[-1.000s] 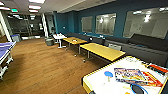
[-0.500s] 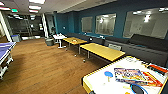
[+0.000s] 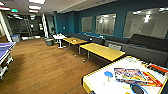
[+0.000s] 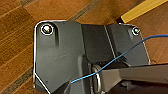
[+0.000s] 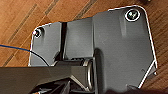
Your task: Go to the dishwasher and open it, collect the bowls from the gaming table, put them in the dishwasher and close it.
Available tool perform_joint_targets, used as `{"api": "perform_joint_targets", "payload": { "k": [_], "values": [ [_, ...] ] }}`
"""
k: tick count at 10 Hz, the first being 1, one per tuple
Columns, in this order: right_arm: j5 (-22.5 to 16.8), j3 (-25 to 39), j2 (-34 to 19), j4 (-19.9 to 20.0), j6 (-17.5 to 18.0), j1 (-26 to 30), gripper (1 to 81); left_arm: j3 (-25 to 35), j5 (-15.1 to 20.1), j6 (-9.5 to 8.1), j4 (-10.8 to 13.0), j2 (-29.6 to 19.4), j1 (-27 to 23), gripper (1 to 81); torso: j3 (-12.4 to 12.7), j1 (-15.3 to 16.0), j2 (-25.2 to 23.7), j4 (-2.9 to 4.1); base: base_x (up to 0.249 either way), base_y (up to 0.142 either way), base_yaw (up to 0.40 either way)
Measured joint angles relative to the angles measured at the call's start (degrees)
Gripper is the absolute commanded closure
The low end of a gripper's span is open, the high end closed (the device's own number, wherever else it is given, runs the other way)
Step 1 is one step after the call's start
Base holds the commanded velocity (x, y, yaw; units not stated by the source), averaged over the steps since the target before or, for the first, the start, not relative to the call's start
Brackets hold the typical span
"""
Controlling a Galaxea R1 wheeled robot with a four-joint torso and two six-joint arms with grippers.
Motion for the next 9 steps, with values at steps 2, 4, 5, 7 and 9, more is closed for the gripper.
{"api": "perform_joint_targets", "payload": {
  "k": [2, 4, 5, 7, 9],
  "values": [
    [0.02, 0.0, -0.11, 0.0, 0.0, 0.28, 1.0, 0.02, 0.16, 0.0, 0.01, 0.02, 0.66, 1.0, 0.0, -0.02, -0.02, 0.0, 0.0, 0.0, -0.381],
    [-0.06, 0.02, 0.02, 0.0, -0.02, 0.11, 1.0, -0.06, -0.05, -0.02, 0.01, -0.17, -0.49, 1.0, 0.0, 0.0, -0.02, 0.0, 0.0, 0.0, -0.388],
    [-0.02, 0.06, 0.0, 0.0, -0.02, 0.0, 1.0, -0.06, 0.0, -0.02, 0.01, -0.06, -0.49, 1.0, 0.0, 0.0, -0.02, 0.0, 0.0, 0.0, -0.389],
    [0.0, 0.06, -0.15, 0.0, -0.02, 0.01, 1.0, 0.0, 0.24, -0.02, 0.01, -0.01, -0.16, 1.0, 0.0, 0.0, -0.02, 0.0, 0.0, 0.0, -0.39],
    [-0.04, 0.06, -0.01, 0.0, -0.02, -0.02, 1.0, 0.0, 0.33, -0.02, 0.01, -0.15, -0.35, 1.0, 0.0, 0.0, -0.02, 0.0, 0.0, 0.0, -0.39]
  ]
}}
